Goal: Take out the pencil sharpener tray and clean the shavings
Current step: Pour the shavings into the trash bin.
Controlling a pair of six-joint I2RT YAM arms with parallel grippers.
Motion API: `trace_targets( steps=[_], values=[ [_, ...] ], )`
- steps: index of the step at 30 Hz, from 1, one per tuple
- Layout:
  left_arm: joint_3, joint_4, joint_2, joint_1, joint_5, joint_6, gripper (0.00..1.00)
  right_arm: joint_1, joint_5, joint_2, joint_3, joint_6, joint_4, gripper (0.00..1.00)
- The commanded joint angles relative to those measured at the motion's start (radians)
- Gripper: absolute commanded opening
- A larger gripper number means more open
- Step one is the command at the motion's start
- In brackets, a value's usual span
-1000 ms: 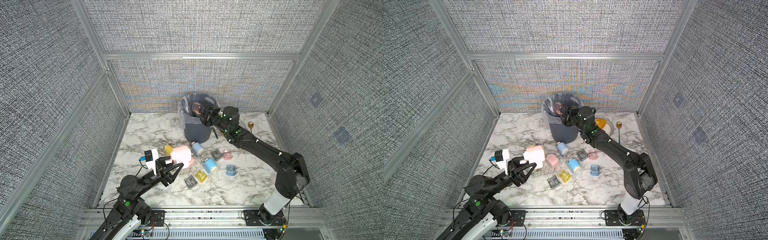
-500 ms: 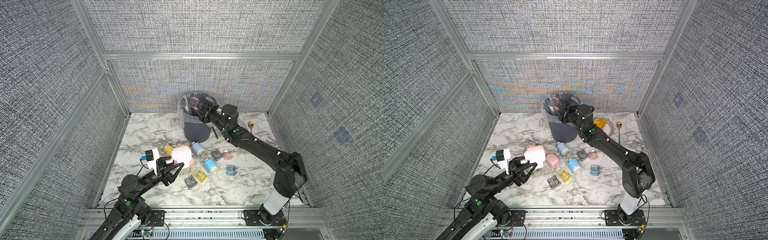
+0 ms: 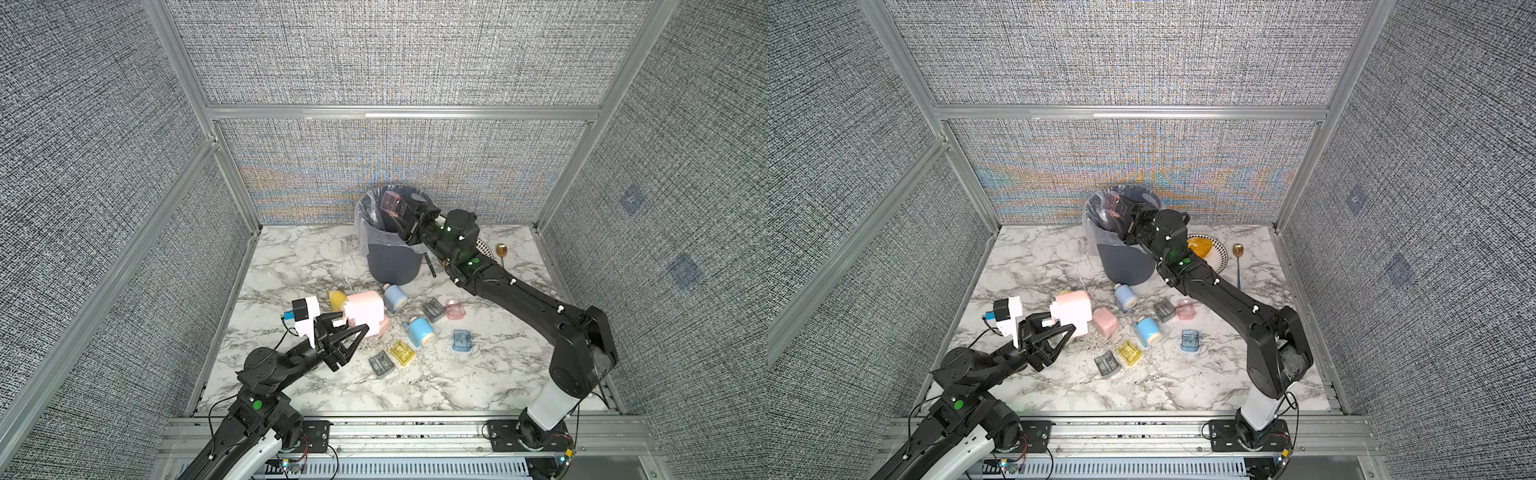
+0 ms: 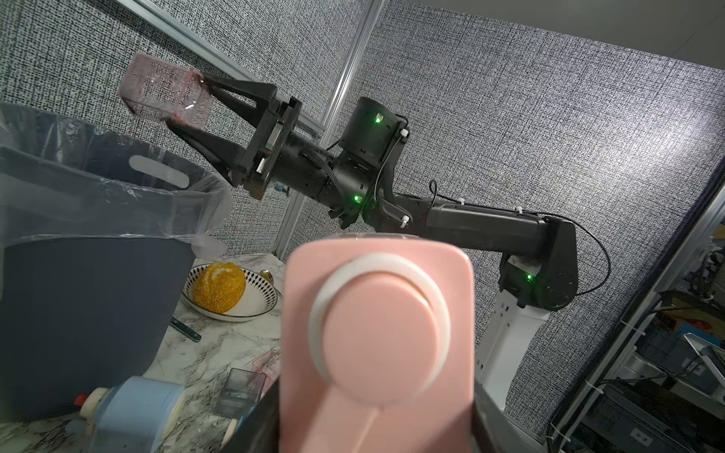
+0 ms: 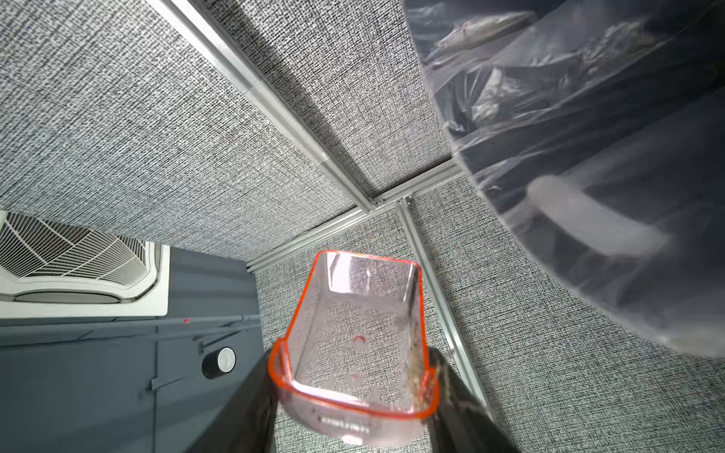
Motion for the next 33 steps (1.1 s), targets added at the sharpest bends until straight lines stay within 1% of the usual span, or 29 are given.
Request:
trace_targets(
  steps=[1,4,6,14,16,23,27,30,33],
  values=[
    [0.011,0.038,-0.003,0.001,0.001,-0.001,0.00,-0.003,0.011,-0.008,-0.049,0.093,0.001,0.37],
    [0.006,0.040,0.003,0.002,-0.007,-0.002,0.00,-0.006,0.000,0.002,-0.142,0.128,0.068,0.37],
    [0.004,0.048,0.014,0.001,-0.006,-0.004,0.00,-0.007,-0.013,0.016,-0.159,0.140,0.087,0.37],
    [0.021,0.059,0.054,0.001,0.000,0.003,0.00,-0.005,-0.032,0.024,-0.021,0.065,0.014,0.37],
    [0.021,0.061,0.058,0.001,-0.002,0.005,0.00,-0.006,-0.035,0.020,-0.022,0.060,0.019,0.37],
    [0.017,0.074,0.083,0.002,-0.004,0.005,0.00,-0.007,-0.058,0.027,-0.111,0.074,0.084,0.37],
    [0.020,0.077,0.095,0.001,-0.002,0.008,0.00,-0.006,-0.077,0.046,-0.063,0.038,0.082,0.37],
    [0.021,0.074,0.098,0.001,-0.005,0.014,0.00,-0.006,-0.079,0.041,-0.005,-0.017,0.045,0.37],
    [0.021,0.070,0.099,0.001,-0.008,0.020,0.00,-0.004,-0.084,0.029,0.013,-0.038,0.042,0.37]
  ],
)
